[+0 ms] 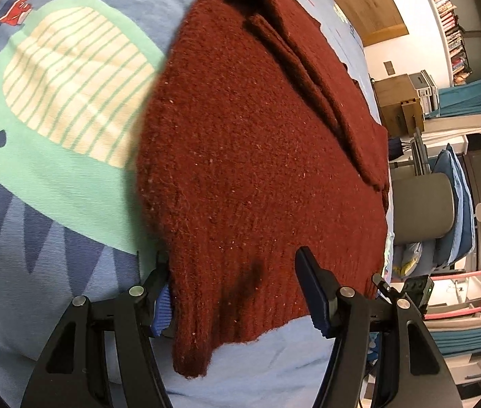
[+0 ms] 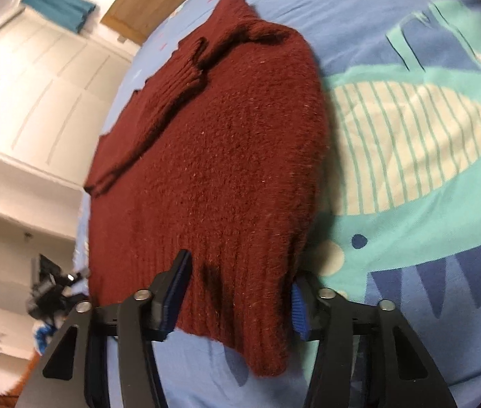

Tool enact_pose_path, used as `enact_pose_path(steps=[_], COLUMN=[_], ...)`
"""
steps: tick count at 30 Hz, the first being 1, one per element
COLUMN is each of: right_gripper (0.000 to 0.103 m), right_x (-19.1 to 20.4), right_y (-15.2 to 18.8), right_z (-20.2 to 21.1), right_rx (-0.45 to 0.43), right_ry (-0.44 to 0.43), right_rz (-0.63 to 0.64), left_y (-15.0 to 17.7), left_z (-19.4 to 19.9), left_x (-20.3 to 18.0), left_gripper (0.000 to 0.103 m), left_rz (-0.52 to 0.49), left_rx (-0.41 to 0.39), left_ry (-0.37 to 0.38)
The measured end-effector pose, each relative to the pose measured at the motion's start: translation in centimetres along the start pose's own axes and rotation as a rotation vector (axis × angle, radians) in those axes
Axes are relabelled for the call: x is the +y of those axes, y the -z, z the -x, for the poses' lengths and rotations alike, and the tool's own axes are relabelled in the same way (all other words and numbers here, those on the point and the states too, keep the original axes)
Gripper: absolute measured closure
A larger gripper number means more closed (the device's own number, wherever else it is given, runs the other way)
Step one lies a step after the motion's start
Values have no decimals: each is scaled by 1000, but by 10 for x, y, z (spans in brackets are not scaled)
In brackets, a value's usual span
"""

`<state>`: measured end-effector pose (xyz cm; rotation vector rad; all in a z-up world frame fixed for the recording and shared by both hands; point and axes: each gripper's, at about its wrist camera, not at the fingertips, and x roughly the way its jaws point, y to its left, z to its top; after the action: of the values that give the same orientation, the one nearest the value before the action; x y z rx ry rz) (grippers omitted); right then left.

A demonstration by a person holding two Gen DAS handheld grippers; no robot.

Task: Fold small clothes

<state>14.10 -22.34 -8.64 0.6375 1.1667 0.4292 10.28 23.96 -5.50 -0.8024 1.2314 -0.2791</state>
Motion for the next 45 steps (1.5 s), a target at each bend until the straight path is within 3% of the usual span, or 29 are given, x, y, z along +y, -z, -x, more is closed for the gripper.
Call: enact_pose_path(steps=[3, 5, 10, 14, 18, 28, 36, 45], right_gripper=[68, 78, 81, 91, 92, 93, 93, 93], right_x=[-7, -6, 2, 1, 5, 24, 60, 104], right_y=[-1, -1, 0, 1, 2, -19, -64, -136], right_z=[1, -1, -7, -6, -2, 23, 50, 65], right_rx=[2, 15, 42, 36, 18, -76, -180, -292], right_ry=[-35, -42, -34, -28, -29, -153, -217, -211], right_rz=[-38, -35, -11, -17, -8, -36, 3, 76], left_y=[1, 2, 4, 7, 9, -11, -48, -108], left_z=[-2, -3, -5, -5, -3, 20, 50, 69], left_x=[-1, 0, -4, -5, -14, -34, -74, -113], left_gripper=[52, 63, 76, 91, 94, 94, 94, 94], left_rz=[-3, -4, -21, -34, -70, -102, -168, -237], left_rx=[5, 15, 18, 23, 6, -61, -146, -254], left_ry=[0, 1, -33, -40, -41, 19, 71, 88])
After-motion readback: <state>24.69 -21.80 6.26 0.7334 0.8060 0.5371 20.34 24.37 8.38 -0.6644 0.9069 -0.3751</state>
